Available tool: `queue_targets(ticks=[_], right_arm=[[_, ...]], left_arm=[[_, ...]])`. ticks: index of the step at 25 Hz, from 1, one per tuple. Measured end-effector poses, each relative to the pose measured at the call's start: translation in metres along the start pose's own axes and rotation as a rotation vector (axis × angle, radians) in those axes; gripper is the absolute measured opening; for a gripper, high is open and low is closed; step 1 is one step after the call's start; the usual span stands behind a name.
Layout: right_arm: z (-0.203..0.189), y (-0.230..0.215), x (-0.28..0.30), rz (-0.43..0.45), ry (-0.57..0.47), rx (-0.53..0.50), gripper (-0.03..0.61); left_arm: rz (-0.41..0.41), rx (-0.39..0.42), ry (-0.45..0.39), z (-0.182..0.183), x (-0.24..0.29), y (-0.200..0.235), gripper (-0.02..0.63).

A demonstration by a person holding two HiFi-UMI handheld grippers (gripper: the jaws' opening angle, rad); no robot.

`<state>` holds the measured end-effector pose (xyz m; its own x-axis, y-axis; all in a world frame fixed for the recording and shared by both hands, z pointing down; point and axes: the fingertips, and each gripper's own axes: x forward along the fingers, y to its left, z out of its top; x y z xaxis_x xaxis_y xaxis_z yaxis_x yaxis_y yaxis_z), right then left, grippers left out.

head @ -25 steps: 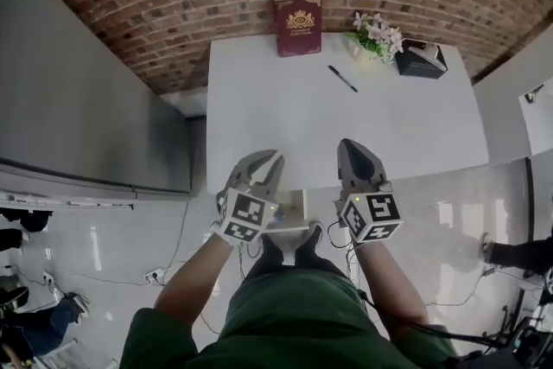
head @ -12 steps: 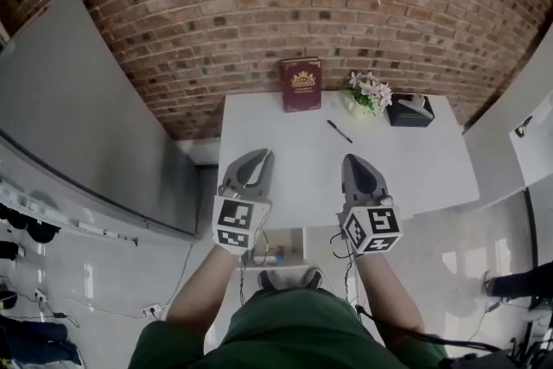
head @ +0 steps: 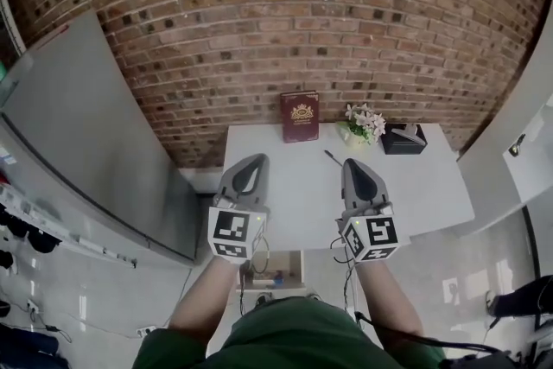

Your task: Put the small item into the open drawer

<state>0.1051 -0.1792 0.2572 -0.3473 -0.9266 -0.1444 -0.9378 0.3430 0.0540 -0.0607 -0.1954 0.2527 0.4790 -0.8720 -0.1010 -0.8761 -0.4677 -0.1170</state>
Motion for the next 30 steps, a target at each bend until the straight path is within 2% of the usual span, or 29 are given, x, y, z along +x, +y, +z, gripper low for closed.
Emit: queue_targets(ticks=[11, 30], right_arm=[[0.019, 0.01, 0.007, 0.015, -0.04, -0.078, 0.0], [-0.002, 0.012, 0.029, 0.024, 0.004, -0.062, 0.0]], left_arm=[[0.039, -0.015, -0.045, 0.013, -0.001, 0.017, 0.011], [0.027, -0.05, -0.039, -0.003, 0.013, 0.032, 0.011]])
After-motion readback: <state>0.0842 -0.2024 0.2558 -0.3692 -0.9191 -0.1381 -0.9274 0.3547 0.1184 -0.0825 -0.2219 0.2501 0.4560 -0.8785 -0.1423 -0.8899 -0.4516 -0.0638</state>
